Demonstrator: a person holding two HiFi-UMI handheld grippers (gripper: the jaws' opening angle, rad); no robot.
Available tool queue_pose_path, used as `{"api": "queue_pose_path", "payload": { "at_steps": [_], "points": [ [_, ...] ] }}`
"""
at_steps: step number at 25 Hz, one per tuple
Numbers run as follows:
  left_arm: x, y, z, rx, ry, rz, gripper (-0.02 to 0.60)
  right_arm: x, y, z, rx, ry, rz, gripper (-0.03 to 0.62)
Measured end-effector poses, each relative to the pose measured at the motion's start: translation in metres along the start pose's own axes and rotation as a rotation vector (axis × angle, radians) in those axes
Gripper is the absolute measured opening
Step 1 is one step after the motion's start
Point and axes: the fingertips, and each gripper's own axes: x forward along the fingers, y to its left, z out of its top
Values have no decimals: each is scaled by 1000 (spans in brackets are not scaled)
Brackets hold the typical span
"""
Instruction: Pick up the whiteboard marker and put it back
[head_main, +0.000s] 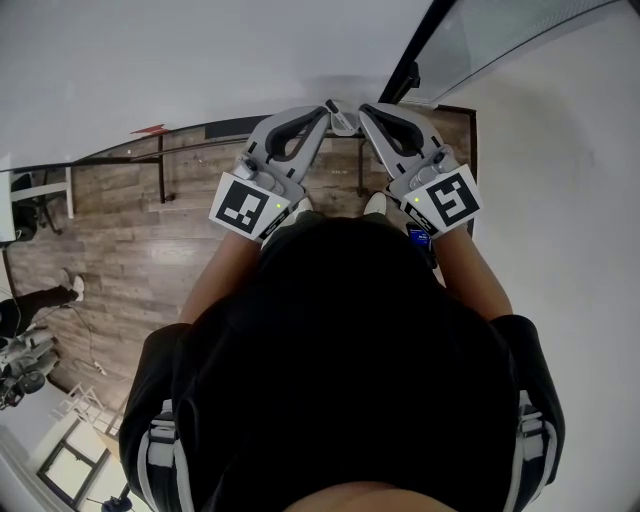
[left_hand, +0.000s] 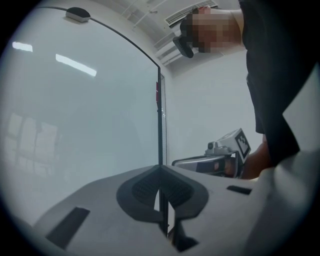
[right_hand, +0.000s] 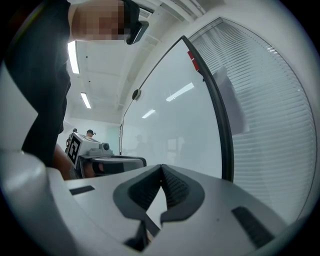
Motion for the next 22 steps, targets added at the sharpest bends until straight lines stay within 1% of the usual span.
{"api": "queue_pose_path", "payload": {
  "at_steps": [4,8,13,19,22],
  "points": [
    [-1,-1,-3,-12,9,-3,5,-1,0,-3,-7,22,6,0],
    [0,1,-8,-15,22,-7,5,-1,-2,-1,5,-1,2,0],
    [1,-1,-10,-15,28,-8,5,-3,-2,-6,5,19,3,0],
    [2,-4,-9,-13,21,-3,5,-9,-4,-4,22,1,-4,0],
    [0,-8,-13,-18,24,-6,5,-12,-3,-8,25,8,-2,0]
  ]
}}
